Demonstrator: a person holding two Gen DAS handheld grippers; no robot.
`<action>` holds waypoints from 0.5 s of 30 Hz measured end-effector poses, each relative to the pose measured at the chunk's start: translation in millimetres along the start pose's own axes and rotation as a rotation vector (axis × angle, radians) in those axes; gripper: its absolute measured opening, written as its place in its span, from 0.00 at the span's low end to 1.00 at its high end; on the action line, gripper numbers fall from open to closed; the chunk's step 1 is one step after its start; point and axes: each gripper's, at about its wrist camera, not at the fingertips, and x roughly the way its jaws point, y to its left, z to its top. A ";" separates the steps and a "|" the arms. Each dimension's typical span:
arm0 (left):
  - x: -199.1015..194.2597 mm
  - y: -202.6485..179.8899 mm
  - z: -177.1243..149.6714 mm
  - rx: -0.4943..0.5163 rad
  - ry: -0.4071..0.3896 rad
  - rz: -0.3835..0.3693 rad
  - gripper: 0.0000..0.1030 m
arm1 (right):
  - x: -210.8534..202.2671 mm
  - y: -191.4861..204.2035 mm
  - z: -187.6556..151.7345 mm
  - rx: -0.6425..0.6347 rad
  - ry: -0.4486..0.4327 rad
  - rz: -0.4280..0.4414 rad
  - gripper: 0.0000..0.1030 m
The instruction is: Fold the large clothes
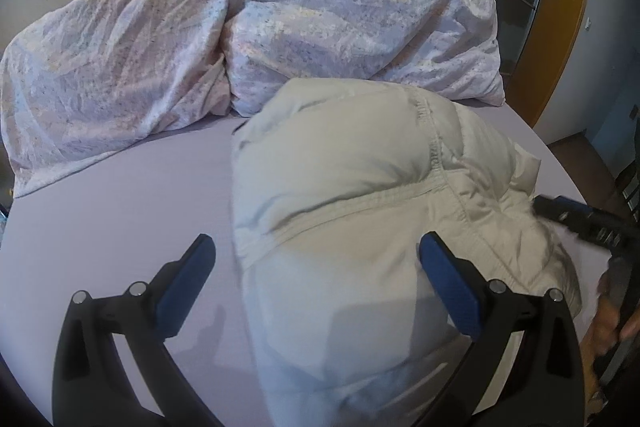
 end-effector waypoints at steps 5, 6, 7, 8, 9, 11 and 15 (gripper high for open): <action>-6.2 24.0 -3.8 -0.036 0.032 -0.035 0.98 | -7.4 -34.3 5.5 0.100 0.061 0.062 0.92; -5.8 29.9 -5.2 -0.049 0.045 -0.045 0.98 | -5.8 -41.1 6.4 0.122 0.094 0.090 0.93; -5.9 34.6 -6.9 -0.059 0.055 -0.053 0.98 | -4.4 -44.4 6.9 0.135 0.117 0.110 0.94; -4.9 42.9 -8.1 -0.076 0.069 -0.069 0.98 | -0.8 -48.5 6.8 0.156 0.154 0.145 0.94; -4.1 47.2 -8.3 -0.084 0.075 -0.075 0.98 | 1.5 -50.6 5.6 0.173 0.179 0.172 0.94; -2.5 54.7 -9.0 -0.096 0.090 -0.096 0.98 | 11.6 -56.0 3.4 0.234 0.244 0.255 0.94; 3.3 60.1 -10.0 -0.117 0.132 -0.149 0.98 | 26.0 -54.1 1.8 0.261 0.304 0.294 0.96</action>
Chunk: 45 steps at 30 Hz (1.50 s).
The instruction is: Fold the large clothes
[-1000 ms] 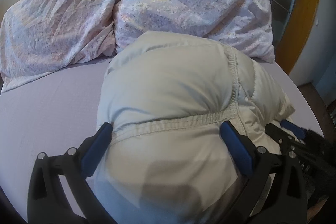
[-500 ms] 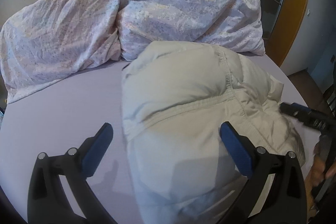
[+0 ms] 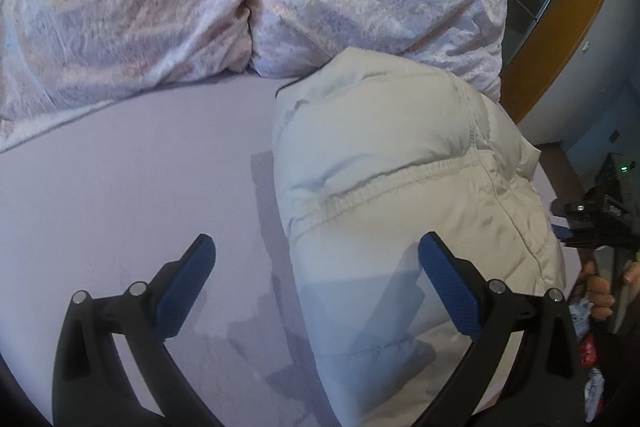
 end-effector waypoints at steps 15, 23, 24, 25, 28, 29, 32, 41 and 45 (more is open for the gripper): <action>20.7 19.8 -3.0 -0.134 0.082 -0.149 0.98 | 43.8 -12.0 4.5 0.125 0.183 0.195 0.99; 33.8 28.8 -2.0 -0.205 0.109 -0.232 0.98 | 59.7 -14.5 3.1 0.139 0.236 0.240 0.99; 36.1 29.5 -2.1 -0.213 0.113 -0.245 0.98 | 60.4 -15.3 2.8 0.140 0.236 0.251 0.99; 38.9 30.0 -2.2 -0.223 0.119 -0.259 0.98 | 60.4 -16.0 1.8 0.135 0.235 0.266 0.99; 47.4 32.1 -2.9 -0.256 0.135 -0.300 0.98 | 59.8 -15.9 0.1 0.125 0.227 0.278 0.99; 49.8 32.6 -3.2 -0.266 0.139 -0.312 0.98 | 59.3 -16.1 -0.6 0.119 0.225 0.281 0.99; 59.2 34.9 -4.6 -0.313 0.154 -0.363 0.98 | 59.4 -17.6 -1.2 0.129 0.220 0.298 0.99; 78.5 41.4 -17.2 -0.457 0.153 -0.476 0.98 | 61.4 -26.0 -4.8 0.174 0.210 0.372 0.99; 74.2 38.7 -14.2 -0.457 0.157 -0.484 0.94 | 61.6 -23.3 -8.3 0.165 0.204 0.396 0.99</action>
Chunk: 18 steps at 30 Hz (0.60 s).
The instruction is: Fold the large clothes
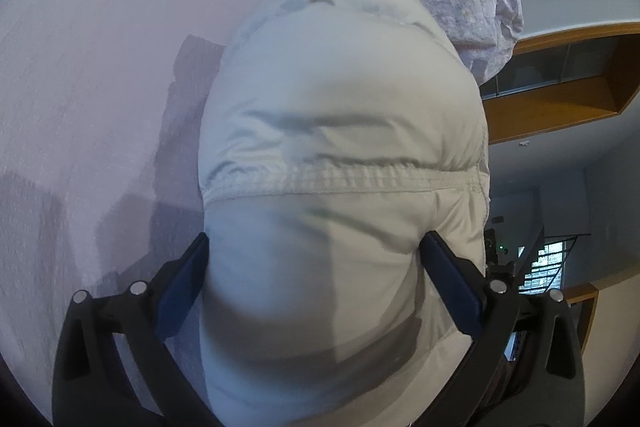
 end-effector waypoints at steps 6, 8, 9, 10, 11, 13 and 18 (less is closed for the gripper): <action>-18.6 -6.7 7.2 0.011 -0.022 -0.002 0.76 | 4.8 11.4 -2.8 -0.036 -0.017 0.060 0.66; -29.3 -7.7 11.8 0.015 -0.043 0.003 0.73 | 9.5 21.2 -1.3 -0.058 -0.014 0.070 0.61; -34.3 -6.6 13.4 0.015 -0.054 0.003 0.73 | 12.9 27.6 0.7 -0.070 -0.015 0.077 0.59; -40.8 -4.9 16.0 0.011 -0.068 0.000 0.73 | 16.5 34.3 2.6 -0.082 -0.015 0.082 0.58; -46.0 -2.9 18.2 0.008 -0.079 -0.002 0.73 | 18.9 39.6 3.4 -0.094 -0.014 0.085 0.57; -59.2 2.3 24.2 -0.002 -0.108 -0.001 0.73 | 28.9 55.0 9.2 -0.120 -0.007 0.088 0.56; -88.0 18.5 38.6 -0.027 -0.170 0.024 0.73 | 60.3 88.2 23.5 -0.172 0.028 0.064 0.55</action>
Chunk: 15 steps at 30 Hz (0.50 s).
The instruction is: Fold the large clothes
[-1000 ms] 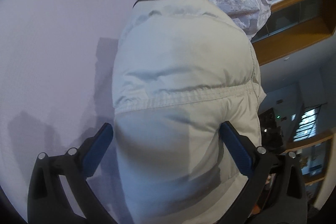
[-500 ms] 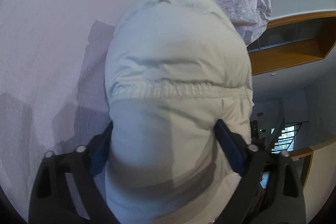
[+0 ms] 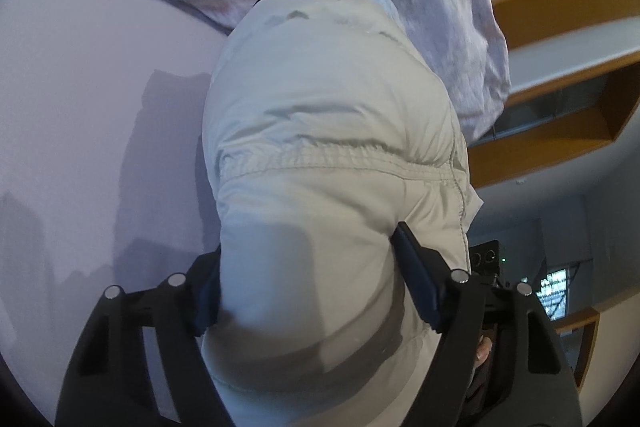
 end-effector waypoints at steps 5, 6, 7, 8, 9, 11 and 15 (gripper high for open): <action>-20.0 16.2 22.4 -0.021 -0.052 0.032 0.73 | 20.4 20.2 5.7 -0.030 0.025 -0.009 0.55; -24.0 19.9 26.8 -0.025 -0.061 0.037 0.73 | 27.0 27.1 8.2 -0.042 0.026 -0.012 0.54; -28.8 24.0 32.9 -0.030 -0.071 0.043 0.73 | 29.4 31.1 9.1 -0.050 0.027 -0.014 0.54; -31.5 26.7 36.4 -0.031 -0.078 0.047 0.73 | 32.9 35.4 10.7 -0.059 0.028 -0.018 0.53; -34.3 29.8 40.1 -0.033 -0.084 0.052 0.73 | 34.9 38.9 11.7 -0.068 0.029 -0.026 0.53; -38.4 34.3 46.4 -0.035 -0.097 0.064 0.73 | 35.9 42.2 10.1 -0.076 0.028 -0.042 0.52; -41.7 43.2 54.9 -0.032 -0.119 0.092 0.73 | 44.1 48.2 9.3 -0.088 0.021 -0.096 0.52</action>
